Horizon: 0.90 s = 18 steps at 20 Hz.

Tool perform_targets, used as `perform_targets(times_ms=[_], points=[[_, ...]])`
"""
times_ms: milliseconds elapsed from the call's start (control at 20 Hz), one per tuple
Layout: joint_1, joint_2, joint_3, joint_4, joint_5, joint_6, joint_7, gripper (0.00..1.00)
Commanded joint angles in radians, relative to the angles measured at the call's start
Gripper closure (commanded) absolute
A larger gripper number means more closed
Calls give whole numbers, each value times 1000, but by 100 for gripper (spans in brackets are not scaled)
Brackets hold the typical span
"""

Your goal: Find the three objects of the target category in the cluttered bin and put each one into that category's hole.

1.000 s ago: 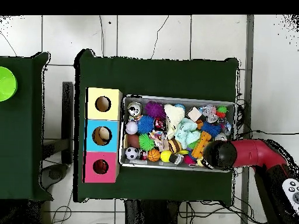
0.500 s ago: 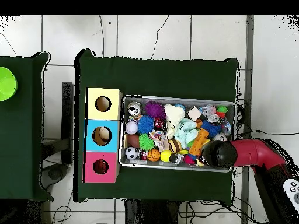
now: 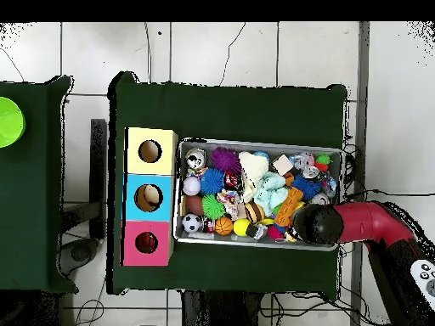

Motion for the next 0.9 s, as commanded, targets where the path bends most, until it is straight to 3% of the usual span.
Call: perform_targets(times_ms=[50, 450, 900], points=[[50, 49, 4, -19, -40, 42, -124, 0], [86, 43, -79, -49, -47, 151, -102, 0], [111, 69, -129, -77, -68, 126, -59, 0]])
